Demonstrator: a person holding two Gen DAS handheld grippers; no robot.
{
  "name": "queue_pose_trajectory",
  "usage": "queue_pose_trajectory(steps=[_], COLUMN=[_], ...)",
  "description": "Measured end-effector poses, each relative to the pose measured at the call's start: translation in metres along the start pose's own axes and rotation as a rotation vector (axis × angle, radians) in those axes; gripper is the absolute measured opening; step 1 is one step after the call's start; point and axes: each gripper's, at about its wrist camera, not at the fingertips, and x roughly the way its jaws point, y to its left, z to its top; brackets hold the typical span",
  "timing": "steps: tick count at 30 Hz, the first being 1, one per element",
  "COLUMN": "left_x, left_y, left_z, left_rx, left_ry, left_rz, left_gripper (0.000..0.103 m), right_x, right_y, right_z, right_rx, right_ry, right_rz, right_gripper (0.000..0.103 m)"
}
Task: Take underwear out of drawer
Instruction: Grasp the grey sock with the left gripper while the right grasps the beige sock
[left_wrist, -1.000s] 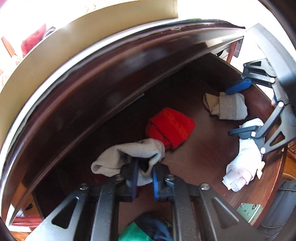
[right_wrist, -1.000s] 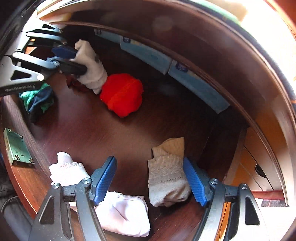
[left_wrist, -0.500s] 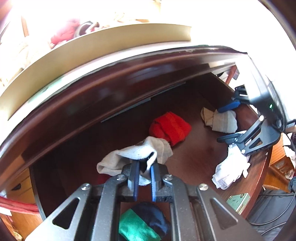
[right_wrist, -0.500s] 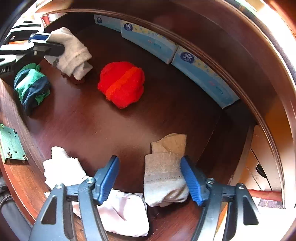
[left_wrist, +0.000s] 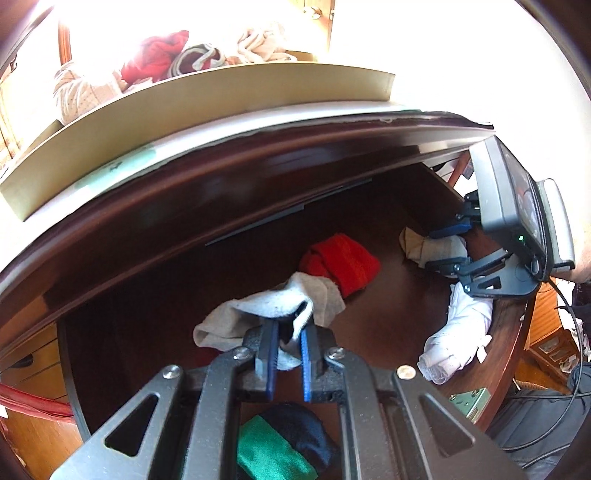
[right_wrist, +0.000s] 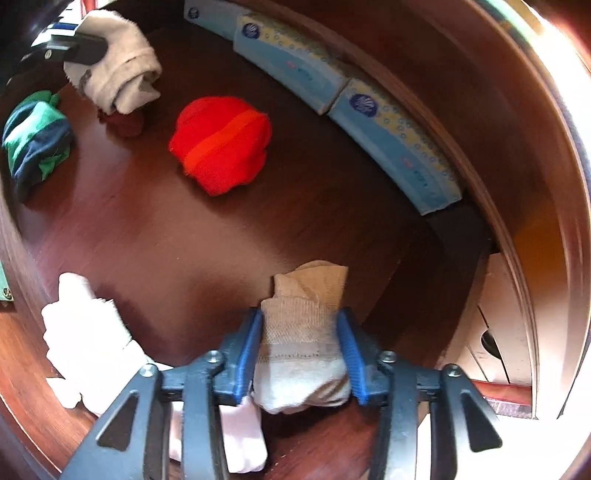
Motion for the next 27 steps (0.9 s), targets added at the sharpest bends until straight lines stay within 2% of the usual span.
queue_pose_trajectory(steps=[6,7,9,12,15,18,20,22,27], left_x=[0.001,0.002,0.001,0.002,0.003,0.004,0.005,0.005,0.007], left_y=[-0.002,-0.002,-0.003,-0.003,-0.004,-0.004,-0.004,-0.005,-0.005], left_z=[0.001,0.001,0.001,0.001,0.002,0.002,0.002,0.003,0.004], left_rx=[0.002,0.003,0.007,0.006,0.007,0.008,0.009,0.012,0.016], left_ry=[-0.005,-0.004,-0.005,-0.003,0.000,0.000,0.002,0.004,0.008], left_rz=[0.014,0.017,0.020,0.018,0.017,0.016,0.013,0.012,0.009], left_gripper=[0.008,0.008,0.008,0.008,0.008,0.008,0.008,0.008,0.008], right_x=[-0.006,-0.007,-0.010,-0.010,-0.007,-0.001,0.002,0.002,0.025], right_y=[-0.009,-0.008,-0.002,0.006,0.005,0.005,0.009,0.017,0.013], right_z=[-0.004,-0.004,-0.004,-0.002,-0.002,-0.002,0.004,0.010,0.018], right_rx=[0.031,0.030,0.019,-0.011,0.017,0.013,0.000,-0.013,-0.015], right_ry=[-0.066,-0.076,-0.103,-0.107,-0.103,-0.082,-0.059,-0.037,0.014], right_rz=[0.046,0.080,0.156,0.126,0.145,0.126,0.115,0.092,0.032], right_gripper=[0.025,0.016,0.016,0.016,0.017,0.028,0.045,0.053,0.055])
